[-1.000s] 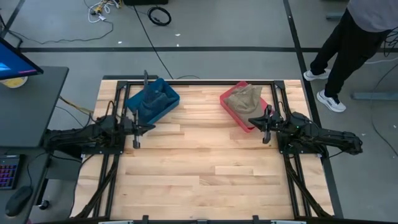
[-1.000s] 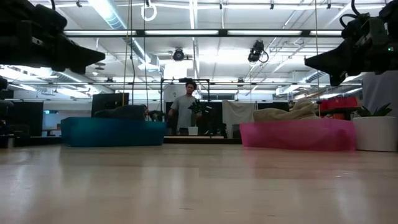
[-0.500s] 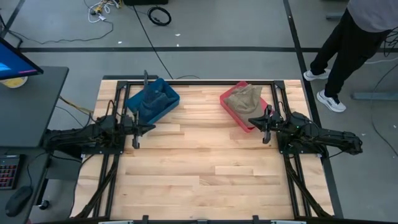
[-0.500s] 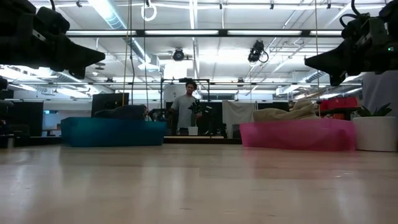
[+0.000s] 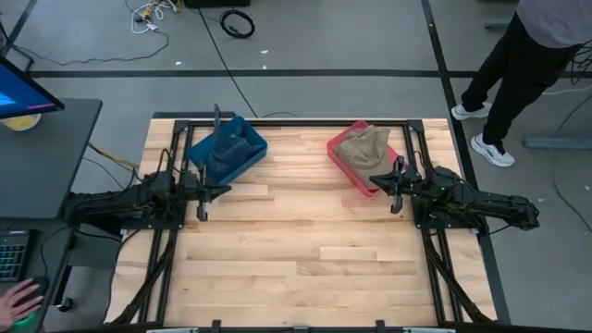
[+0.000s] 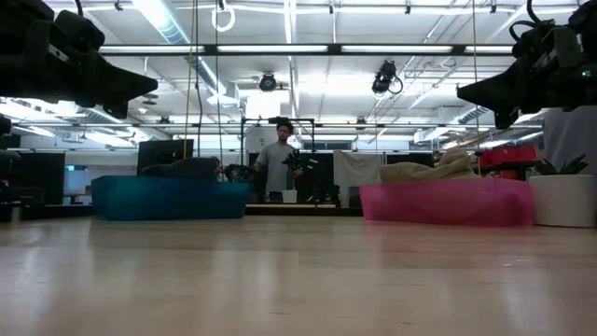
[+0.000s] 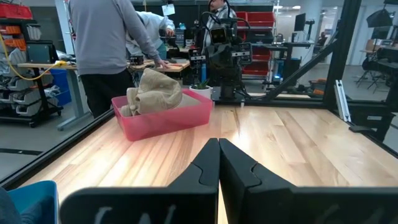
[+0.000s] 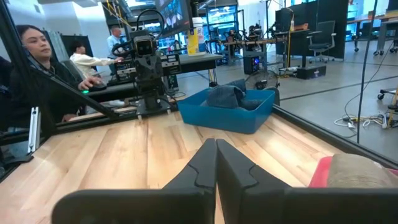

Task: Pick & Place hat
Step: Return to Home Position

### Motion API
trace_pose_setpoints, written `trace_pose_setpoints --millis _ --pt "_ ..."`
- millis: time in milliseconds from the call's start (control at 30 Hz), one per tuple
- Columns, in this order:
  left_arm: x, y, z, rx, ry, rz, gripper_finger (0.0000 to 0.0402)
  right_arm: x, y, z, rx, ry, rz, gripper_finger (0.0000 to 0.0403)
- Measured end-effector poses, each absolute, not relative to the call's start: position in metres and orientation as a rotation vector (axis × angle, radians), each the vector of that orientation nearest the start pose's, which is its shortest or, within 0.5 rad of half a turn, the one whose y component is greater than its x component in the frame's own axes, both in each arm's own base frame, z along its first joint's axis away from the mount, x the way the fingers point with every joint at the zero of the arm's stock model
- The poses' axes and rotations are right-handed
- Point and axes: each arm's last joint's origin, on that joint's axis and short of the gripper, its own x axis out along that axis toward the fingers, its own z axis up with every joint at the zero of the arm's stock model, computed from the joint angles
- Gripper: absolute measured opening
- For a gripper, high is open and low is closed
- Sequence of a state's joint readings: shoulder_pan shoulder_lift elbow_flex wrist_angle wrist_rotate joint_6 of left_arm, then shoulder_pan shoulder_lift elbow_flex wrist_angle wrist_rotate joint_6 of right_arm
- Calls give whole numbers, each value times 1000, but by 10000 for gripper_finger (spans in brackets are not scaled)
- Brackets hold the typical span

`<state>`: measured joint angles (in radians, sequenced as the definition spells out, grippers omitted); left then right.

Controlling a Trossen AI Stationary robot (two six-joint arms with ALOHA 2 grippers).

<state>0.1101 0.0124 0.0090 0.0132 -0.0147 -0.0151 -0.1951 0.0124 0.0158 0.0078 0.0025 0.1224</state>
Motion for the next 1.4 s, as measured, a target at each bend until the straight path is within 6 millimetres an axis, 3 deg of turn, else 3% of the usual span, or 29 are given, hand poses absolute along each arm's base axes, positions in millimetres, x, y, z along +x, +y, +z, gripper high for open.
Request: trace_pose_setpoints --millis 1400 --pt "97 11 170 -13 -49 123 3 96 -19 169 121 -24 -196 9"
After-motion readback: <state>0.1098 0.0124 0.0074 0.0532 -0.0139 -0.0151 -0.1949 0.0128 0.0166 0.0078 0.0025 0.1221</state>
